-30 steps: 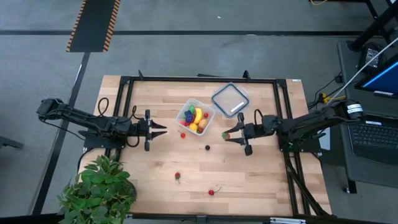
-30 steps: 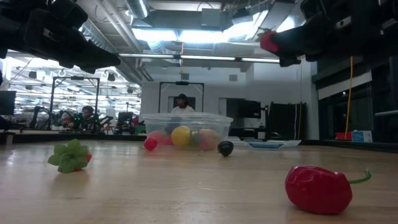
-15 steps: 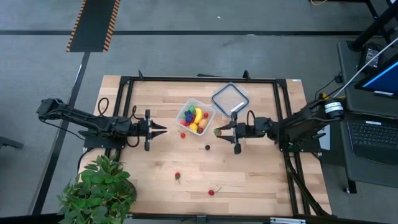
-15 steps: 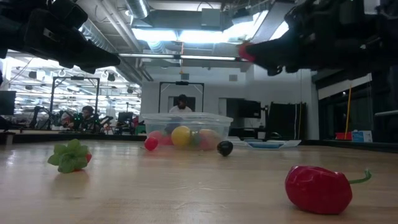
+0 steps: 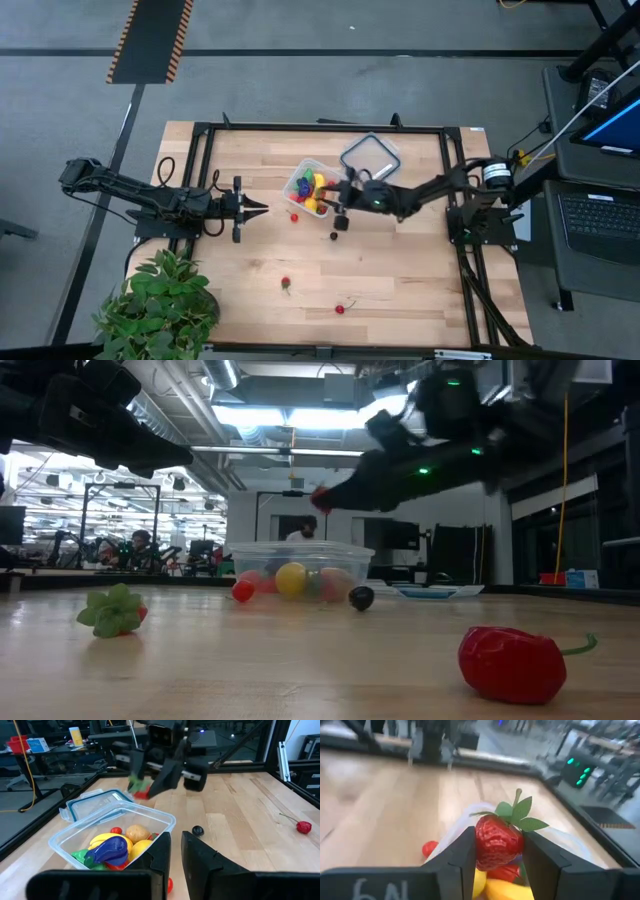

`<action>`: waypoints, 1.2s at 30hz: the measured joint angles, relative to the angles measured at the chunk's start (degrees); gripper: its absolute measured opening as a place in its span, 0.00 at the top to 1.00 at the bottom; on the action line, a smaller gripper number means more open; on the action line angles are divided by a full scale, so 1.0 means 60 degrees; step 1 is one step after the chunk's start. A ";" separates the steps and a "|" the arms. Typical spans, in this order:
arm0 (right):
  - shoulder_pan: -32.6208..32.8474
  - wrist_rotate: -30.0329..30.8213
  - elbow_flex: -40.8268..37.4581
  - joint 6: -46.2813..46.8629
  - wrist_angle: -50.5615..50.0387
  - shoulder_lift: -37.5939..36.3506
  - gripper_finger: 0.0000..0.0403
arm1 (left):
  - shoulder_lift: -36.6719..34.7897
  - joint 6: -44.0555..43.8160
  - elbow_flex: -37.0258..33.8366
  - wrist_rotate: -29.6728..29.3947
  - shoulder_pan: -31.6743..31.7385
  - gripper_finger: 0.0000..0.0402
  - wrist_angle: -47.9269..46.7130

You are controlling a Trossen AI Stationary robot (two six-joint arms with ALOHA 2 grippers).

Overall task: Pick and placing Produce into tupperware
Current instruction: Put the top red strawberry into the transparent container

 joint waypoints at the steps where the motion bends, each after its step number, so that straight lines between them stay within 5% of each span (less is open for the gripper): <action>1: -0.0090 -0.0200 0.0371 -0.0148 -0.0628 -0.0003 0.67 | 0.0000 0.0000 0.0000 0.0000 0.0000 0.91 0.0000; 10: -0.1111 -0.1801 0.4394 -0.1432 -0.8731 0.0079 0.67 | 0.0007 0.0000 -0.0001 0.0000 0.0000 0.86 -0.0004; 16: -0.1725 -0.2282 0.6446 -0.2353 -1.2091 0.0504 0.67 | 0.0015 0.0000 0.0000 0.0000 0.0000 0.84 -0.0007; 36: -0.2467 -0.3355 0.9173 -0.3795 -1.6212 0.2511 0.67 | 0.0015 0.0000 0.0000 0.0000 0.0000 0.81 -0.0004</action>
